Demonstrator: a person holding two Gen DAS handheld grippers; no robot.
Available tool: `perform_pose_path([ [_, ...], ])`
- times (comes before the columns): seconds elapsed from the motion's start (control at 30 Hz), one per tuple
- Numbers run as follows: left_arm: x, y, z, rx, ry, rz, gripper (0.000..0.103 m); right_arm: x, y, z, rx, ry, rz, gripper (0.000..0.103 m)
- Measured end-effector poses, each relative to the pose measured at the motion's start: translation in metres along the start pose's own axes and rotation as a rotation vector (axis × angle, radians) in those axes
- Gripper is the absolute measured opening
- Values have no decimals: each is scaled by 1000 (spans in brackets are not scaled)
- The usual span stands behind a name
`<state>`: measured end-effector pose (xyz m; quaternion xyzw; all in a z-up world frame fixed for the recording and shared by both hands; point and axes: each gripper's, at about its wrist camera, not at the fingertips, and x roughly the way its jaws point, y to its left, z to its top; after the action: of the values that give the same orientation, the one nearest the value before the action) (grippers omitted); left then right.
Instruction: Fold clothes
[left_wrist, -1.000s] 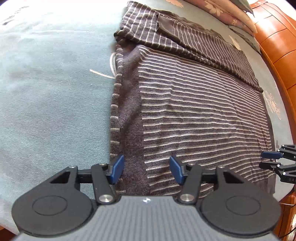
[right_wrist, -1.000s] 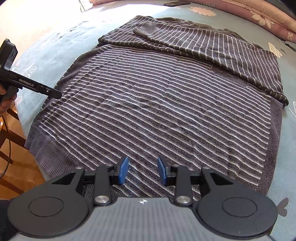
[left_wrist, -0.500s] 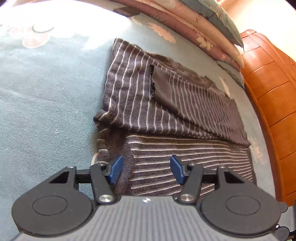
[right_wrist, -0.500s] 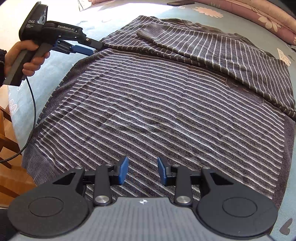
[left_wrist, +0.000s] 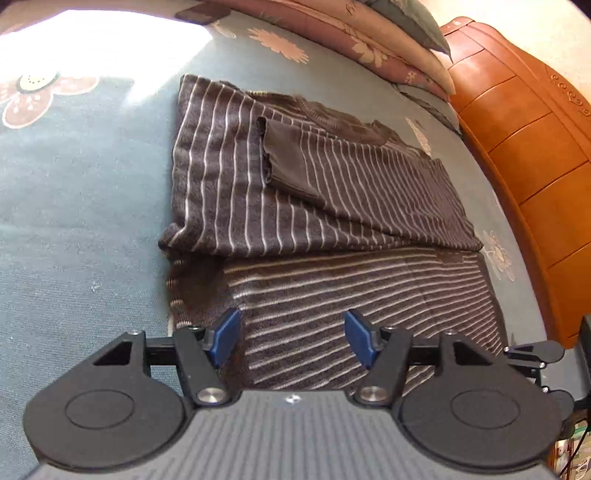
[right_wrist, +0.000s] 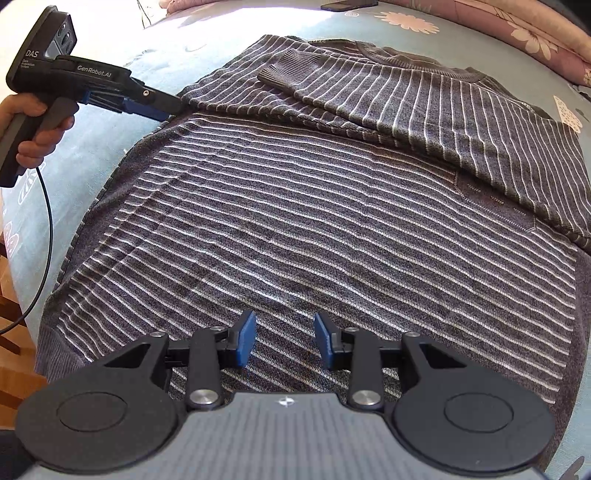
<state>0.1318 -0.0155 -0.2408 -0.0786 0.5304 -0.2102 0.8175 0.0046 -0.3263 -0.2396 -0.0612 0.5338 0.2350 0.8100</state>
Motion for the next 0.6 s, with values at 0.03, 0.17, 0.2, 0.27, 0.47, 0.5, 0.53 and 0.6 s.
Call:
perform_pose_path([
  [0.03, 5, 2, -1, 32, 2, 61, 53, 1, 0, 1, 1, 2, 0, 40],
  [0.17, -5, 10, 5, -27, -33, 48, 54, 0, -1, 2, 2, 4, -8, 42],
  [0.2, -10, 7, 6, -21, -45, 37, 55, -1, -2, 1, 4, 3, -8, 43],
  [0.27, -18, 2, 6, -9, -54, -11, 57, -3, -3, 0, 8, 3, -11, 44],
  [0.47, -1, -1, -10, -26, 82, -25, 61, -2, -2, 0, 14, -3, -15, 43],
  [0.5, -3, 2, -14, -32, 72, -14, 59, -3, -2, 0, 12, -4, -15, 44],
  [0.53, -7, 5, -16, -41, 53, -10, 59, -4, -2, -1, 9, -5, -18, 44],
  [0.6, -14, 9, -19, -82, 59, -5, 60, -7, -4, -2, 5, -6, -16, 44],
])
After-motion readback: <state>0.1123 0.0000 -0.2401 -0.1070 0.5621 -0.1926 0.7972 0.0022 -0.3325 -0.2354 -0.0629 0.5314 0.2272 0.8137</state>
